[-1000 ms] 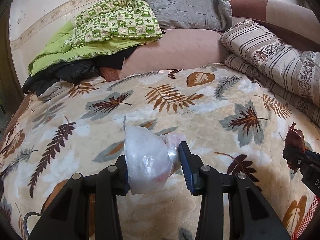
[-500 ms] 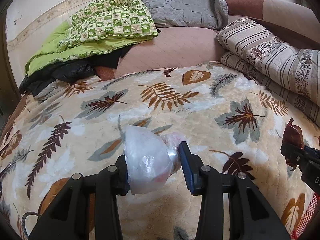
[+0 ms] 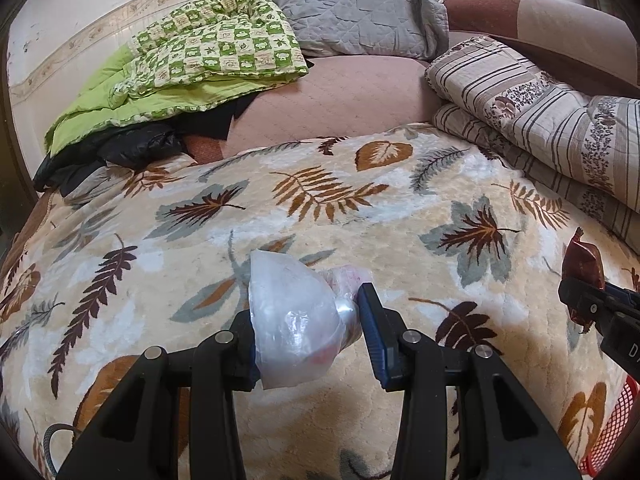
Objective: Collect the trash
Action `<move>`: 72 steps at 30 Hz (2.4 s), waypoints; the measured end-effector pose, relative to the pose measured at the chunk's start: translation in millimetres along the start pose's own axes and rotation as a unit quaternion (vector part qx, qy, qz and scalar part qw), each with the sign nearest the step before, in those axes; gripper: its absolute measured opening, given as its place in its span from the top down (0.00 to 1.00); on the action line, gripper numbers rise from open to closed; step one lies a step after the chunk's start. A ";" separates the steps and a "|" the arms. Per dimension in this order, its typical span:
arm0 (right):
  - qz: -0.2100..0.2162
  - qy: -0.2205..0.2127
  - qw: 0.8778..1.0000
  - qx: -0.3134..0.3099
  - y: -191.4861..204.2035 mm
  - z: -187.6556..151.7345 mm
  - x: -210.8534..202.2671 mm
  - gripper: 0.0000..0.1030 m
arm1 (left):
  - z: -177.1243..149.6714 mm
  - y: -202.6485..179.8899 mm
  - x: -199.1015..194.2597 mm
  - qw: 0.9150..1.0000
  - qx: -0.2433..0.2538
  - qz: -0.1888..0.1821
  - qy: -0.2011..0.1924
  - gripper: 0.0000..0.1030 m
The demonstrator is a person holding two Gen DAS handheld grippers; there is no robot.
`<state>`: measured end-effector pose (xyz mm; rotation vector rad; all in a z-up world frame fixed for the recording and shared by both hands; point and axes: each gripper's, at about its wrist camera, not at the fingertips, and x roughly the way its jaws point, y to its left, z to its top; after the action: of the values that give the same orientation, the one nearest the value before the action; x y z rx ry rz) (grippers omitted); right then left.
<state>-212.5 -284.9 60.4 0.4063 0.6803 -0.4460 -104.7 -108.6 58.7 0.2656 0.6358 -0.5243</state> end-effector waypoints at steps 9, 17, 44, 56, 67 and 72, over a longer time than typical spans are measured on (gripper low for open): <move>0.005 -0.018 1.000 0.013 -3.4 0.2 -20.5 0.66 | -3.1 -3.4 -8.1 1.000 0.005 -0.012 0.000 0.61; 0.003 -0.042 0.999 0.024 -9.8 -12.4 -54.7 0.66 | -8.3 -15.4 -25.0 0.999 0.018 -0.026 -0.006 0.61; -0.074 -0.058 0.985 0.146 -153.1 -81.2 -162.7 0.66 | -19.6 -111.0 -98.5 0.988 0.097 -0.115 -0.021 0.61; -0.113 -0.047 0.973 0.195 -222.4 -140.5 -195.1 0.66 | -18.1 -211.0 -137.3 0.950 0.160 -0.268 0.023 0.61; -0.122 -0.038 0.958 0.256 -283.3 -178.5 -204.0 0.66 | -53.1 -320.9 -143.0 0.888 0.200 -0.395 0.124 0.60; -0.117 -0.032 0.955 0.271 -300.0 -185.3 -200.4 0.64 | -59.4 -335.9 -134.3 0.879 0.190 -0.413 0.143 0.51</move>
<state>-599.6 -390.7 1.3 0.8300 0.5368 -0.8754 -407.1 -315.5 70.5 0.4476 0.9316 -1.4660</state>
